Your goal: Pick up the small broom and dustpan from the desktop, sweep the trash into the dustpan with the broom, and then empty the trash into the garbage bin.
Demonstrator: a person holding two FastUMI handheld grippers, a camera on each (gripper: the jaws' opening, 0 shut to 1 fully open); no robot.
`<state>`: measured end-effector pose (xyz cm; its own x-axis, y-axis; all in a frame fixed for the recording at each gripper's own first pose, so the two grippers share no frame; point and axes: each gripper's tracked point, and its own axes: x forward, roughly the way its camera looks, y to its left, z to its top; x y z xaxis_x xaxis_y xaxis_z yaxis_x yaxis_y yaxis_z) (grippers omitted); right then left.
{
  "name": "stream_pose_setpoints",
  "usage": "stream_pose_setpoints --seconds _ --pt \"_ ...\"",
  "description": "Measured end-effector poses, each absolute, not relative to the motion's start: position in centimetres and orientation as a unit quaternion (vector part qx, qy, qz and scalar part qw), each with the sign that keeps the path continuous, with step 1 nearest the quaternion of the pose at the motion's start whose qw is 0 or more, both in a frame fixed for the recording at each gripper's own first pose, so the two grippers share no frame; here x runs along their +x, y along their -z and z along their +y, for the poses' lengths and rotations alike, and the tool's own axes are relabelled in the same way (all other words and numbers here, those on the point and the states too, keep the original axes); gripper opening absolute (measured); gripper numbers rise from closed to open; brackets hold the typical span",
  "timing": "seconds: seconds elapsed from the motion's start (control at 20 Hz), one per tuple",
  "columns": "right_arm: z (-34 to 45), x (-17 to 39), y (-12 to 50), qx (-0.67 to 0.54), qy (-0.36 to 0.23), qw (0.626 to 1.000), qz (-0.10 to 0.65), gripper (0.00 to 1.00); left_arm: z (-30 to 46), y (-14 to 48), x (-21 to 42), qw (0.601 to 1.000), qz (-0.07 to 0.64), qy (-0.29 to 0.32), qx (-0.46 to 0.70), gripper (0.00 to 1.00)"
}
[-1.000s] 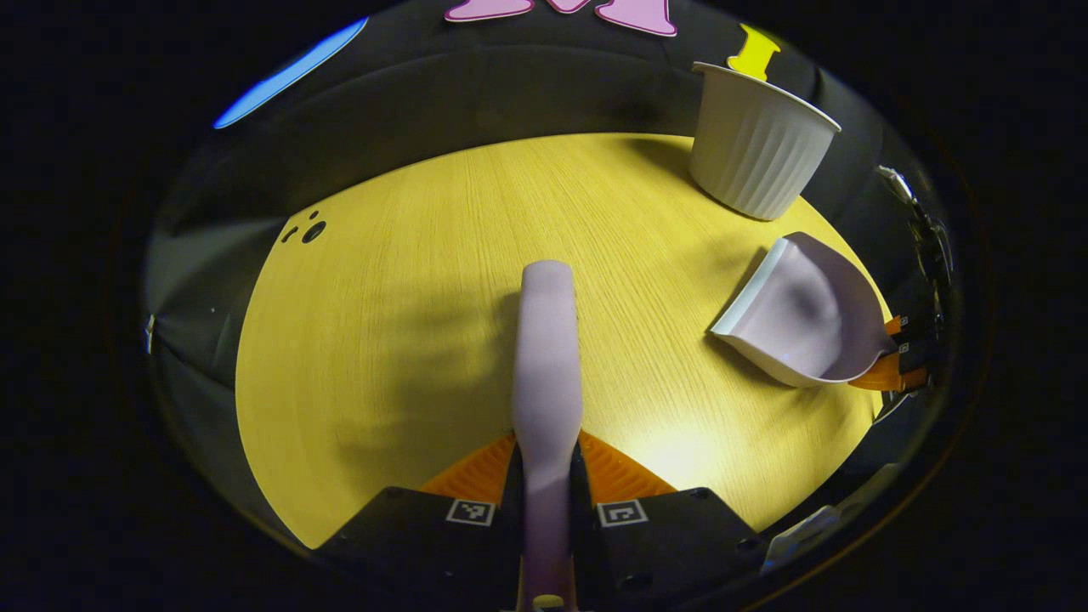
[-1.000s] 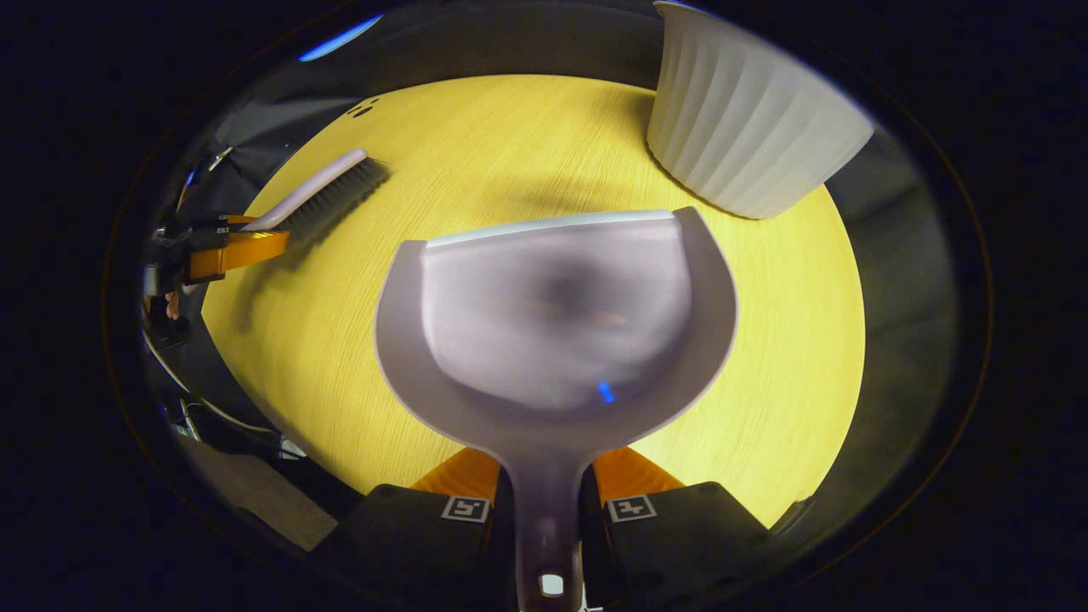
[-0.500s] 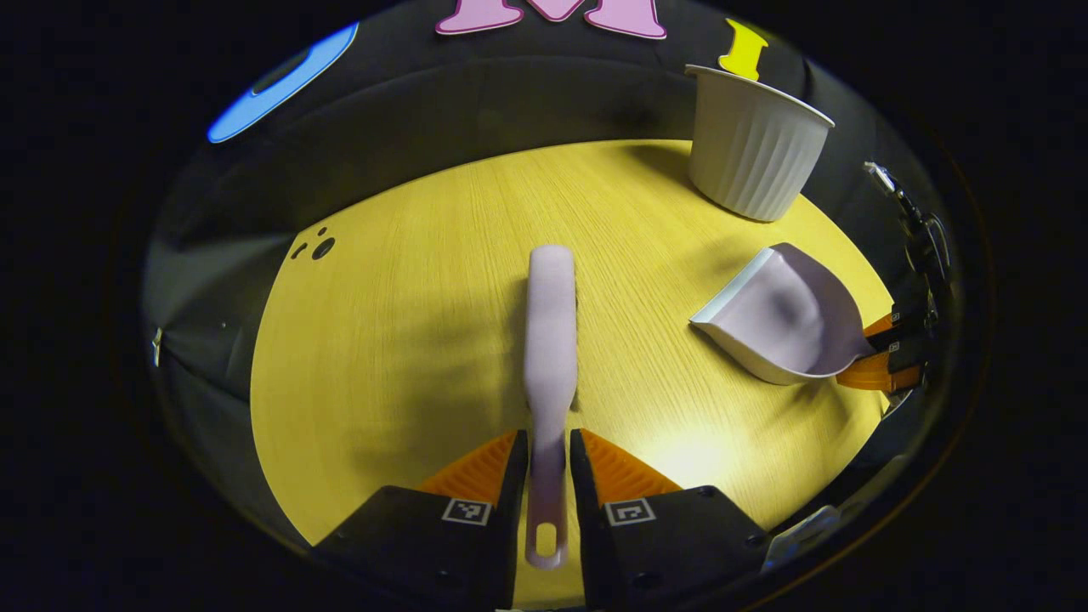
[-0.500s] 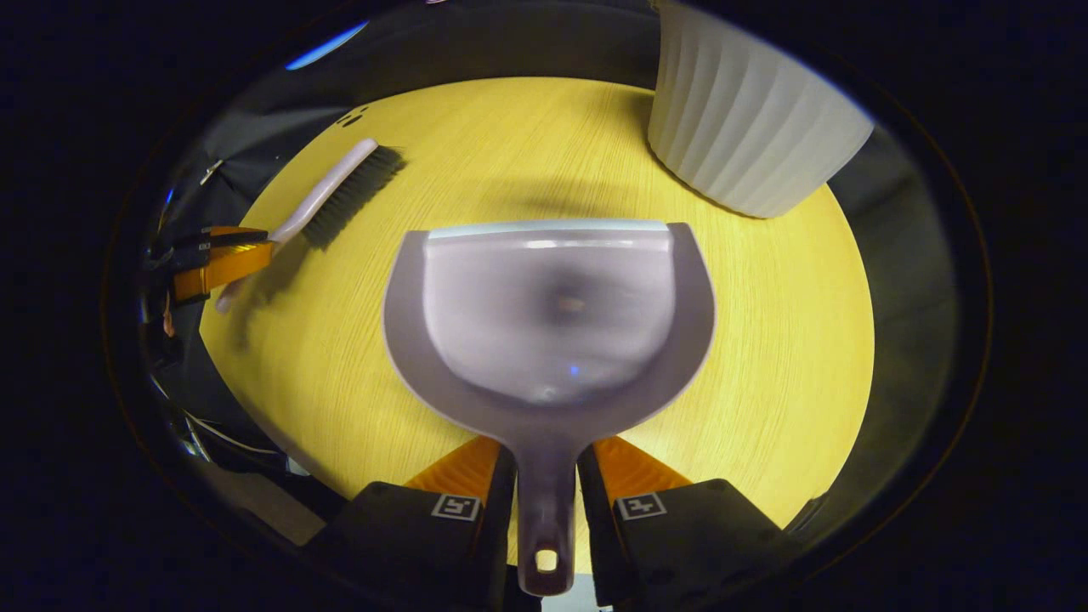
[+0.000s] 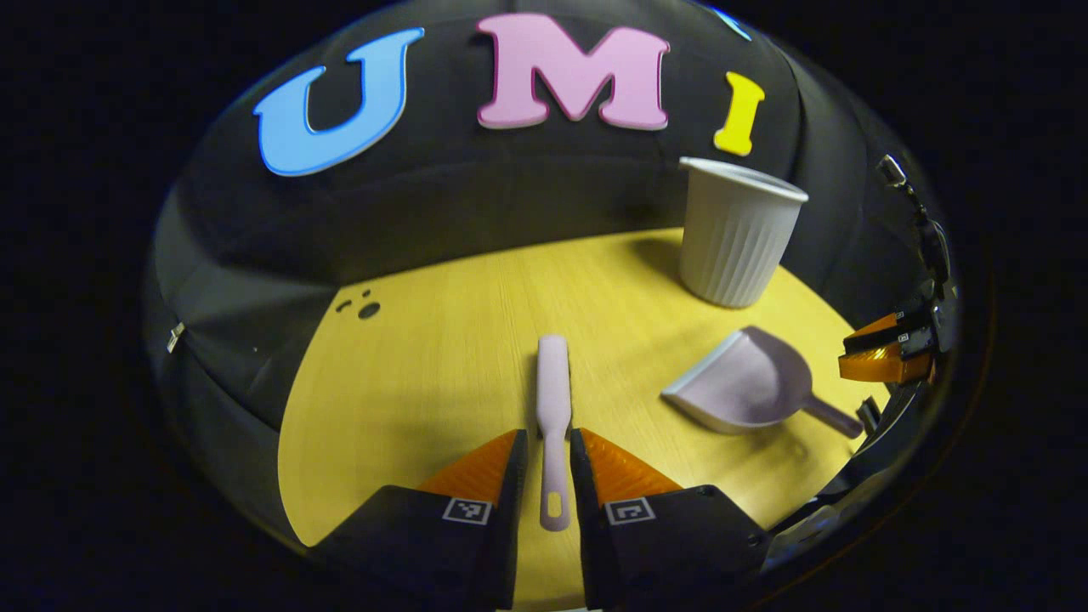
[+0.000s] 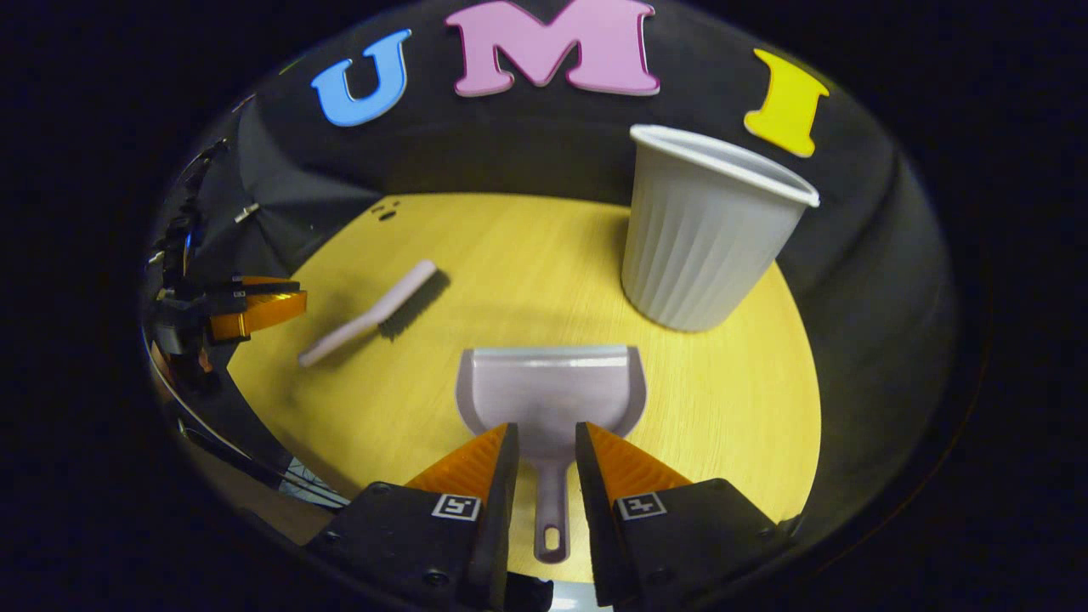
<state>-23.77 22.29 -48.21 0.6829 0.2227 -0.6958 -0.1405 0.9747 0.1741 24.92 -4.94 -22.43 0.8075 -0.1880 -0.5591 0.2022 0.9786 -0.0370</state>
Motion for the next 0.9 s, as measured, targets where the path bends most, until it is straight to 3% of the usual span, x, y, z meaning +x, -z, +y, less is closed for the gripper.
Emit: stream_pose_setpoints --seconds 0.4,0.5,0.9 --pt "20.8 -19.5 35.6 0.002 -0.072 0.978 0.198 0.42 -5.0 9.5 26.3 0.99 0.111 0.088 -0.013 0.36" --pt "21.3 -18.8 34.3 -0.004 -0.079 0.981 0.177 0.38 -5.1 7.7 26.4 0.992 0.089 0.086 -0.008 0.45" --pt "23.1 -18.1 31.5 0.017 -0.105 0.984 0.145 0.39 -5.4 6.2 25.1 0.993 0.083 0.081 -0.014 0.44"
